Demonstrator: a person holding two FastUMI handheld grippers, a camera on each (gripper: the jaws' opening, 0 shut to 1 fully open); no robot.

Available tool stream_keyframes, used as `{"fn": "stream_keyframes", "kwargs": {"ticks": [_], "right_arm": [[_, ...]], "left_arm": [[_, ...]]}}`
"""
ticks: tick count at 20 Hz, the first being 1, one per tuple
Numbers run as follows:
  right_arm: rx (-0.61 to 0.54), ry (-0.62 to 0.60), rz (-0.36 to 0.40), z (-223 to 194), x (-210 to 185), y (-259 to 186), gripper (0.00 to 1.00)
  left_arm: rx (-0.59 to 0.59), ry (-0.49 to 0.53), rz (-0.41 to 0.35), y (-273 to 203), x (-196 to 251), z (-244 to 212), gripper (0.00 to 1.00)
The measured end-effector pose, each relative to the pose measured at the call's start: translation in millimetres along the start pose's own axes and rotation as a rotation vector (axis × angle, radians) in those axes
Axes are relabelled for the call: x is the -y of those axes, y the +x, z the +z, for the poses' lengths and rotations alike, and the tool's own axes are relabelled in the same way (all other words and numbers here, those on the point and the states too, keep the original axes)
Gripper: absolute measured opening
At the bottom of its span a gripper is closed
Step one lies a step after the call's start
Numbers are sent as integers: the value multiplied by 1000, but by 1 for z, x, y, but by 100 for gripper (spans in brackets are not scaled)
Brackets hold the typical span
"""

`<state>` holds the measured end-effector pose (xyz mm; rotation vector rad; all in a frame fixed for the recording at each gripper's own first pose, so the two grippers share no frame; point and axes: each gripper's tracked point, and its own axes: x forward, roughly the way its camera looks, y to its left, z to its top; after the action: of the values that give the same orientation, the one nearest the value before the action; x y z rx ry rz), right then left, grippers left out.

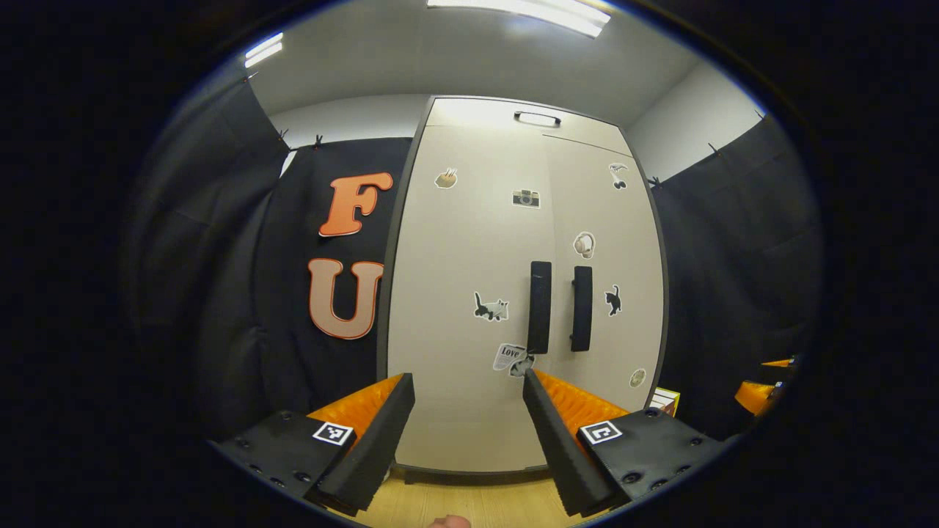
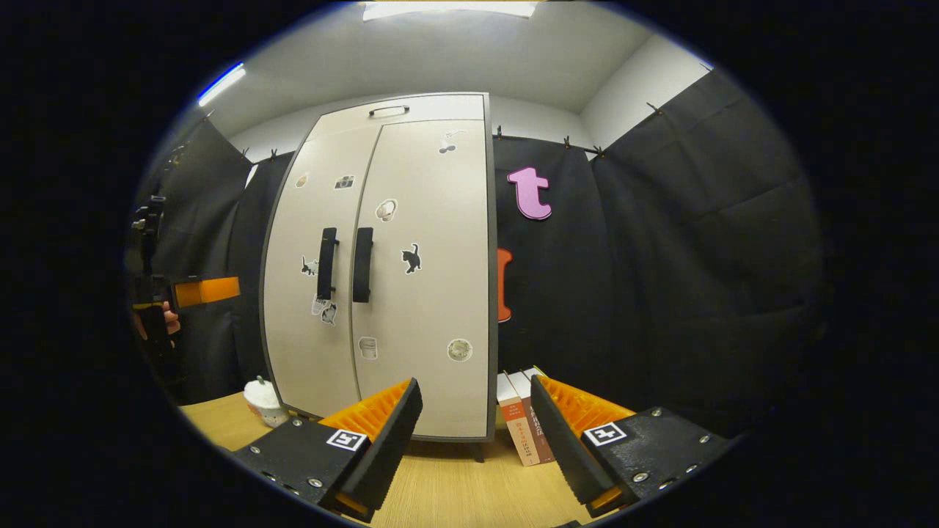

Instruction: Grab one shoe with the right hand and put it into the shoe cabinet, grab the other shoe with the left hand and put it into the shoe cabinet; then close the right door with the right hand and the left door with the left hand.

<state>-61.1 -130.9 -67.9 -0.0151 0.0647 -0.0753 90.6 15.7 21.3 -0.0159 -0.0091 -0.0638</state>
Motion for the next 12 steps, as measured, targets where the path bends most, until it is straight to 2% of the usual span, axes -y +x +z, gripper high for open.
{"fn": "stream_keyframes", "kwargs": {"ticks": [6,12], "right_arm": [[1,-11,52,-6,-23,0,92],[2,31,75,-11,-39,-2,92]], "left_arm": [[-26,-12,83,-47,-15,-32,96],[1,0,130,-58,-24,-38,96]]}}
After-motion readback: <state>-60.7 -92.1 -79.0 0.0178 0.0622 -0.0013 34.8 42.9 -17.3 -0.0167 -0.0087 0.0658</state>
